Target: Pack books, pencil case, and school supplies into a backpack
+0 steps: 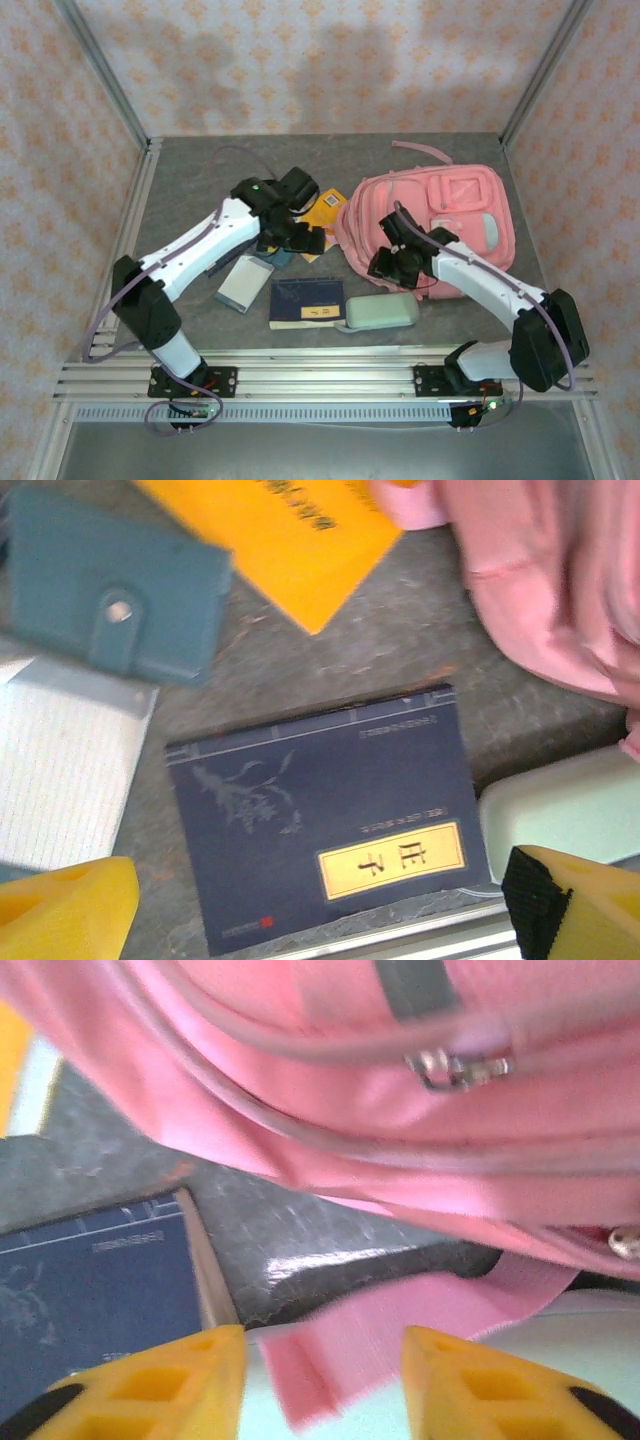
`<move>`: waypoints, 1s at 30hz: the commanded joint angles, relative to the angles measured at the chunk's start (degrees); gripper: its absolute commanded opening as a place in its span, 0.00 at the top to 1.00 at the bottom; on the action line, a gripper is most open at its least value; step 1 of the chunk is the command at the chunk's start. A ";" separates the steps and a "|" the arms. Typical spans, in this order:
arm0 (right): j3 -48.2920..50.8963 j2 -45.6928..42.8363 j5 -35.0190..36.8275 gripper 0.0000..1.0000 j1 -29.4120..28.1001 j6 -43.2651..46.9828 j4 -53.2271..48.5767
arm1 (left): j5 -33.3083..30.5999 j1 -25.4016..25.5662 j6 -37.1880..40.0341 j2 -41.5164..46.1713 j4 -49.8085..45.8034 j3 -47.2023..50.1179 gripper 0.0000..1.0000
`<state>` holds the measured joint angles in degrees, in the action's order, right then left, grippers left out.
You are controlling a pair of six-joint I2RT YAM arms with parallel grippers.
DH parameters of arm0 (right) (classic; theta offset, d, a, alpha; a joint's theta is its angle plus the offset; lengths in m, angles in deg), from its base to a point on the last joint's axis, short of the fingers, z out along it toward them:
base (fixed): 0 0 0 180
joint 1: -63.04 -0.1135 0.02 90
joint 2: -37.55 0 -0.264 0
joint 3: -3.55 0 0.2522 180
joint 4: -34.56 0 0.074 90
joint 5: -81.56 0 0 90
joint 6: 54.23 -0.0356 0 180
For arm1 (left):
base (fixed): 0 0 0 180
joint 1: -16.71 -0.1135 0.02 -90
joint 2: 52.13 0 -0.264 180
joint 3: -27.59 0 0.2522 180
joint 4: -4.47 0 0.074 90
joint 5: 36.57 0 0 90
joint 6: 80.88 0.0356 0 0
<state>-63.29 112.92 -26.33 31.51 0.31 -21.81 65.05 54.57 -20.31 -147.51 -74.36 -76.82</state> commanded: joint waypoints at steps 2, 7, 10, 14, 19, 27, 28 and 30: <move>-0.29 -7.15 6.03 0.45 -0.20 -0.55 -10.27 | 1.08 4.27 5.36 -6.14 -1.98 -4.70 0.06; 4.52 -18.71 7.15 0.32 -0.11 -10.31 -14.49 | -0.32 5.38 2.64 -8.01 0.65 -4.64 0.07; 5.66 -21.76 10.38 0.31 -0.11 -17.14 -16.35 | -2.06 5.44 1.00 -7.42 1.20 -4.12 0.07; 7.52 -25.50 17.89 0.29 0.49 -28.97 -18.16 | -4.35 5.37 -0.84 -5.96 1.88 -2.94 0.07; 17.18 -30.70 12.32 0.13 0.60 -50.02 -8.46 | -3.54 5.38 -2.96 -5.09 3.10 -0.48 0.07; 21.65 -30.34 11.36 0.01 0.11 -62.94 -1.52 | -3.24 5.38 -3.09 -3.23 2.86 0.96 0.07; 21.93 -29.85 11.22 0.01 0.10 -63.83 -1.26 | -3.43 5.35 -3.04 -3.01 2.70 1.13 0.07; 22.72 -28.32 10.62 0.00 0.06 -65.51 0.13 | -4.05 5.38 -3.15 -2.32 2.42 1.52 0.07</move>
<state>-41.43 83.24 -15.97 31.95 -59.10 -24.46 63.23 60.17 -22.52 -152.97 -71.37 -76.06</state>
